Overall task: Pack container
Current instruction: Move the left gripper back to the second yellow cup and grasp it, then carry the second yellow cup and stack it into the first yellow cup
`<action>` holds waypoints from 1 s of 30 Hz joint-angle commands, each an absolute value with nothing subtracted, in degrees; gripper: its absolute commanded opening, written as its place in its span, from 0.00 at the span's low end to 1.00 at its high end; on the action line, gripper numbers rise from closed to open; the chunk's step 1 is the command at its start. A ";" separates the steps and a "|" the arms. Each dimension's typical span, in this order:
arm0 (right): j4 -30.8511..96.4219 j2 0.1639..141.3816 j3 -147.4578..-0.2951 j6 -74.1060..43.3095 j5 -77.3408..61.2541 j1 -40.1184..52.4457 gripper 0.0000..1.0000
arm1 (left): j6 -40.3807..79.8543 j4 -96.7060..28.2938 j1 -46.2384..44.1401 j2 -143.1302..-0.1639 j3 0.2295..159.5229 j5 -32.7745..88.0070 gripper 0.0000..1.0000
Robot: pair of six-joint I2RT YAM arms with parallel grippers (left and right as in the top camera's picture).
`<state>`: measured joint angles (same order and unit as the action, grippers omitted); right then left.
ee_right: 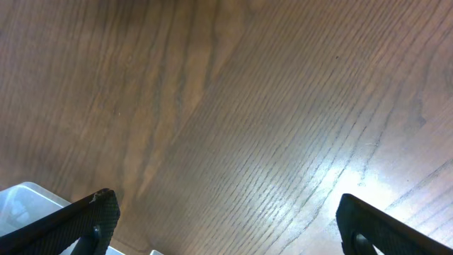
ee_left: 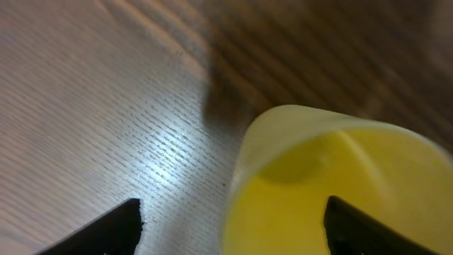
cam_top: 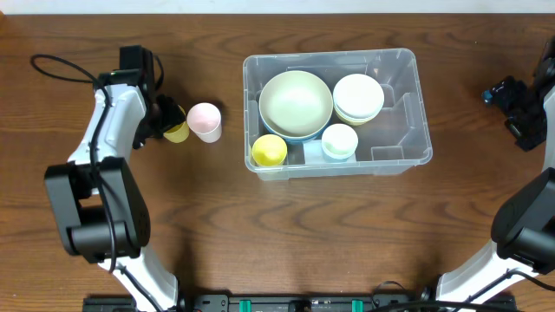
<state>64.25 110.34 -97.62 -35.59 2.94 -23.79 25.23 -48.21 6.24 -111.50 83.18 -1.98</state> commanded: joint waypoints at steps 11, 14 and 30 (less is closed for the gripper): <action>64.25 109.84 -97.38 -36.38 3.16 -24.27 0.99 | 25.80 -49.04 7.51 -111.50 84.88 -2.20 0.06; 64.25 109.84 -97.38 -36.38 3.16 -24.27 0.99 | 25.85 -50.63 9.54 -108.22 87.79 -2.17 0.06; 64.25 109.84 -97.38 -36.38 3.16 -24.27 0.99 | 7.09 -54.65 -12.49 -82.08 93.86 9.08 0.06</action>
<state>64.25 110.34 -97.62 -35.59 2.94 -23.79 13.41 -53.89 -5.91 -80.58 94.30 8.16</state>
